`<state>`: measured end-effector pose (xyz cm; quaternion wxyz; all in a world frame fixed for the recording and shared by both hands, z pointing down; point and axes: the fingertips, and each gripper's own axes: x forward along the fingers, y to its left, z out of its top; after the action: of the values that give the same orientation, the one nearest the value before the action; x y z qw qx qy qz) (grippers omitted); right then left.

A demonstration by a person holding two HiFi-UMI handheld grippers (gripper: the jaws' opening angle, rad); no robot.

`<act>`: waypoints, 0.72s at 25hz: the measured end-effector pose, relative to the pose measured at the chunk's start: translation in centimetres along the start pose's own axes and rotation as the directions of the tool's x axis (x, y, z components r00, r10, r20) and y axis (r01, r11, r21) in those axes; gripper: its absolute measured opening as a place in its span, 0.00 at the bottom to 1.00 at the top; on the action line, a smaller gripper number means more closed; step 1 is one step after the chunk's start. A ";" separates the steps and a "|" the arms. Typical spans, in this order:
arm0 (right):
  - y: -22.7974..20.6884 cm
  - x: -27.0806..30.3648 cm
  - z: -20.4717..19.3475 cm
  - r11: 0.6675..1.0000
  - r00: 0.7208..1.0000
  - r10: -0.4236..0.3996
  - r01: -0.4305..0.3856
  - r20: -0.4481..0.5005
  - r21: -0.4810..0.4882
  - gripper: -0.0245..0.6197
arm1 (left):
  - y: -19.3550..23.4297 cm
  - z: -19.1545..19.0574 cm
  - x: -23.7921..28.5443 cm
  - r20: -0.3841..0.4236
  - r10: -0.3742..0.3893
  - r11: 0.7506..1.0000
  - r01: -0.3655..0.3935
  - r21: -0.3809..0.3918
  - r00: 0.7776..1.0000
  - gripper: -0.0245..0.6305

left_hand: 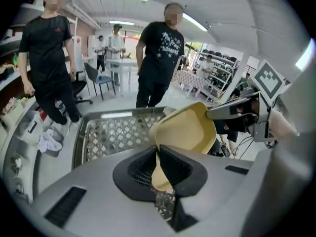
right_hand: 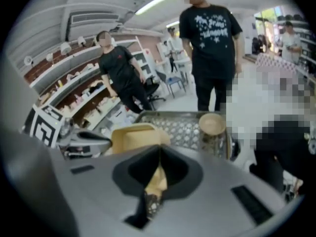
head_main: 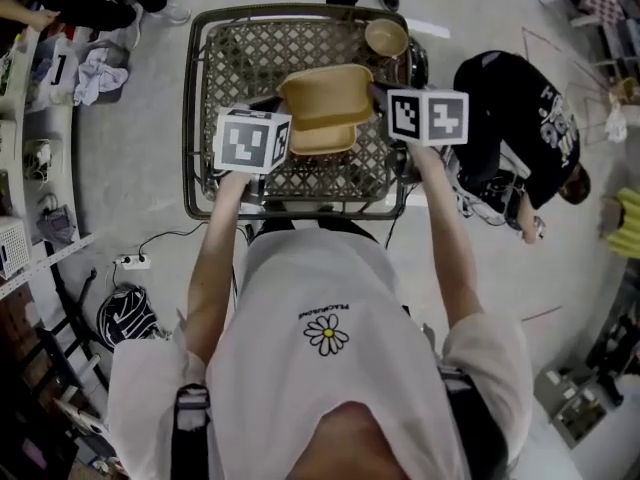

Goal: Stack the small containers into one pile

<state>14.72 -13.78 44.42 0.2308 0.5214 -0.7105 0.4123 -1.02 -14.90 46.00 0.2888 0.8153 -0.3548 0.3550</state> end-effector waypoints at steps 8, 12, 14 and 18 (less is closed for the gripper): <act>-2.6 7.1 -8.7 0.999 0.959 -0.006 0.018 -0.283 0.038 0.10 | 1.5 -7.6 6.4 -0.237 0.022 0.999 -0.028 -0.022 0.971 0.11; -3.4 8.9 -11.5 0.993 0.936 0.031 0.010 -0.351 0.115 0.10 | 1.8 -10.3 8.5 -0.314 -0.001 0.999 -0.016 -0.051 0.949 0.11; -3.9 9.7 -12.3 0.994 0.932 0.021 0.020 -0.363 0.109 0.10 | 1.7 -11.4 9.2 -0.349 -0.025 0.996 -0.005 -0.086 0.937 0.11; -4.1 10.9 -13.3 0.996 0.924 -0.002 0.034 -0.382 0.077 0.10 | 2.1 -12.5 10.4 -0.383 -0.023 0.994 -0.020 -0.107 0.923 0.11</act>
<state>13.37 -9.30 61.50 0.3468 0.4465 -0.6298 0.5327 -2.19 -10.96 61.84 0.3970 0.7132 -0.3097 0.4877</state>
